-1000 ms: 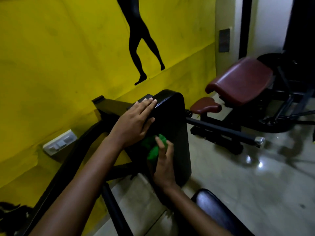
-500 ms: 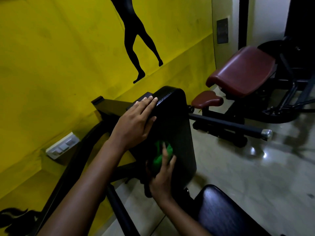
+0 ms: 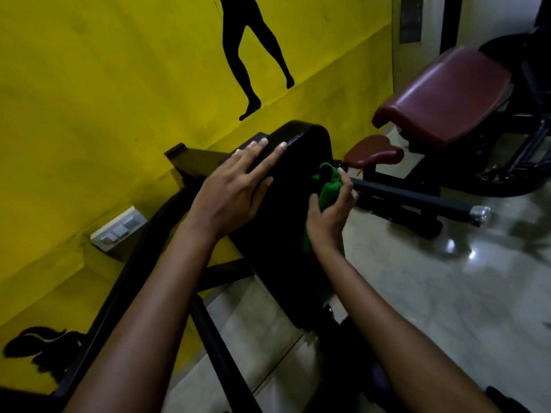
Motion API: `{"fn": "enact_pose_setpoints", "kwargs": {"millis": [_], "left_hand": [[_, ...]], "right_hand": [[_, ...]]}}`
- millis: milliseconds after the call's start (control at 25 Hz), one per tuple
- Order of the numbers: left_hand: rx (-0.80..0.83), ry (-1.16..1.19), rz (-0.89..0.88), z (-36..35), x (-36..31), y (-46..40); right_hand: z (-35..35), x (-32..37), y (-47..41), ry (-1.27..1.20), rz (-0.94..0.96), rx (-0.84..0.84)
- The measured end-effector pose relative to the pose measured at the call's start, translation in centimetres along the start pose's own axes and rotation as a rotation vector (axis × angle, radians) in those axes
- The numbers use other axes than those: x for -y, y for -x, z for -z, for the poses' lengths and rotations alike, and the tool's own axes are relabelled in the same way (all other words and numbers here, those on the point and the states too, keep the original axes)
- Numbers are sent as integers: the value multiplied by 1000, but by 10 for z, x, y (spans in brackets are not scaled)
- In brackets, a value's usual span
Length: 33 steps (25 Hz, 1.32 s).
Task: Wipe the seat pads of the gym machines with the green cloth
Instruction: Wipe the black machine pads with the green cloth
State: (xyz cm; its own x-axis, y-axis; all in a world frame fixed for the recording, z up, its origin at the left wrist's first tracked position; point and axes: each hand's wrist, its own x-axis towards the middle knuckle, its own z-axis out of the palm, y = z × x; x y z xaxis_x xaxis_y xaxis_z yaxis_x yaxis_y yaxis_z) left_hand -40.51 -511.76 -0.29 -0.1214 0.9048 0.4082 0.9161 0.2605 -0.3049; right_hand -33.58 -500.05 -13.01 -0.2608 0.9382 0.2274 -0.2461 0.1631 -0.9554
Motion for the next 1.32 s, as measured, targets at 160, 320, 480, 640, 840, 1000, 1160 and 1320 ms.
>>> {"fn": "enact_pose_setpoints", "kwargs": {"millis": [160,320,480,640,840,1000,1160,1320], "left_hand": [[-11,-51,-23,1,3,0],[126,-285,-135,1,-4,-9],[224,-576,-368,2,-12,-19],[212,-772,-471,-5,-23,-18],[229,-769,-476,-5,-26,-17],[287,-757,-452,-1,-30,-19],[318,-751,-451,1,-33,-17],[237,-744,-447,-3,-34,-14]], "right_hand": [[-6,4,11,-13,-173,-64],[-21,0,107,34,-10,76],[-34,-12,95,93,12,-52],[-16,-6,13,88,-113,-140],[-10,-10,20,66,-215,-156],[-24,-18,101,-32,-157,-107],[-37,-26,101,55,-135,-143],[-11,-26,11,108,-276,-108]]}}
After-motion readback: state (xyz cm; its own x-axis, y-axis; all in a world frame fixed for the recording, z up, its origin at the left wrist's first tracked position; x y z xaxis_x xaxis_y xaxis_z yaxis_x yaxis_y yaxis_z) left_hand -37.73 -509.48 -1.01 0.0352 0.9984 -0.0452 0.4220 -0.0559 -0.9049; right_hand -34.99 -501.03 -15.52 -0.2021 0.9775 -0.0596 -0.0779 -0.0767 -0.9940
